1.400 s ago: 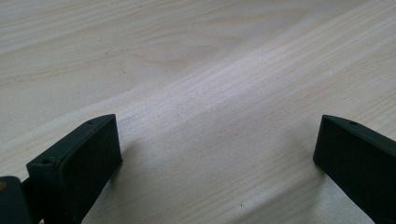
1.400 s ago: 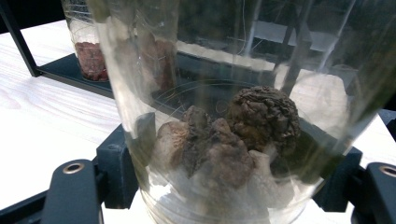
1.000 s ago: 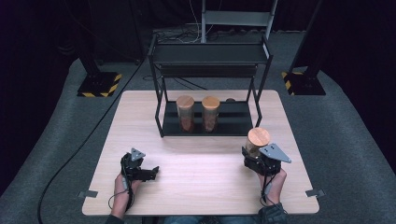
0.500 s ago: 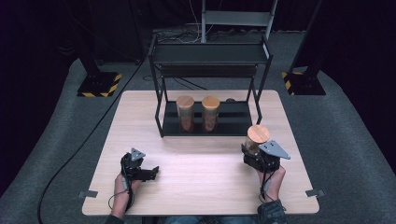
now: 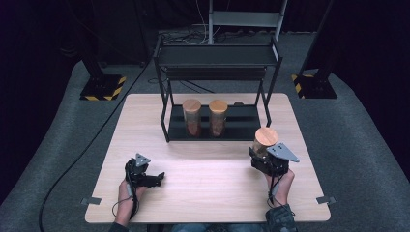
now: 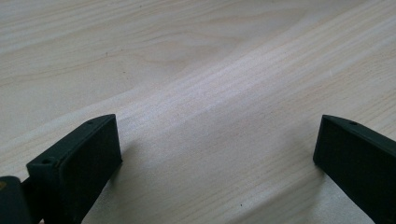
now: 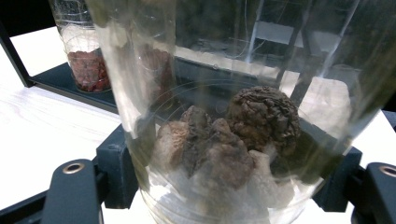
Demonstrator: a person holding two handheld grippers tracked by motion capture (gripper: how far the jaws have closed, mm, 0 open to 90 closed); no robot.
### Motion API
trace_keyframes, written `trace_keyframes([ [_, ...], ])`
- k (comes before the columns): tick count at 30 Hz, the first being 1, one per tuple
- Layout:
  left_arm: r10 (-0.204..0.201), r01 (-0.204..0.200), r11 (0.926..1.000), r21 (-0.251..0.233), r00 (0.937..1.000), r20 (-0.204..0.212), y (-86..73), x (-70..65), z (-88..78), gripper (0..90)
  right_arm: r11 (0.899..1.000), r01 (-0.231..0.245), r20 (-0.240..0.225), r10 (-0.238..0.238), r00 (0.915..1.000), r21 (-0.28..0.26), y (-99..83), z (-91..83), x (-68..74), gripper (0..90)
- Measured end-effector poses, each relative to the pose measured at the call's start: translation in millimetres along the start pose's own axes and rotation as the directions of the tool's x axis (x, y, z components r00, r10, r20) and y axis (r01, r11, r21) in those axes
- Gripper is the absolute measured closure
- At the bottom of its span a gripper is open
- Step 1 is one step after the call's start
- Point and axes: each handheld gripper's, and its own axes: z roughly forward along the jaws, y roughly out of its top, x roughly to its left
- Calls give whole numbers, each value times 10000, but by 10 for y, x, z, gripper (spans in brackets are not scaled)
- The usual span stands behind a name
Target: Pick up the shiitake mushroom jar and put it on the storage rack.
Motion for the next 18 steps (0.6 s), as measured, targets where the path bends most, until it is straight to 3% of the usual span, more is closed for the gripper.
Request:
trace_keyframes([
  [18, -1, 1, 10000, 2, 10000, 2, 0, 0, 0, 1, 9999, -19, -30, 19, 10000, 119, 30, 111, -4, 247],
])
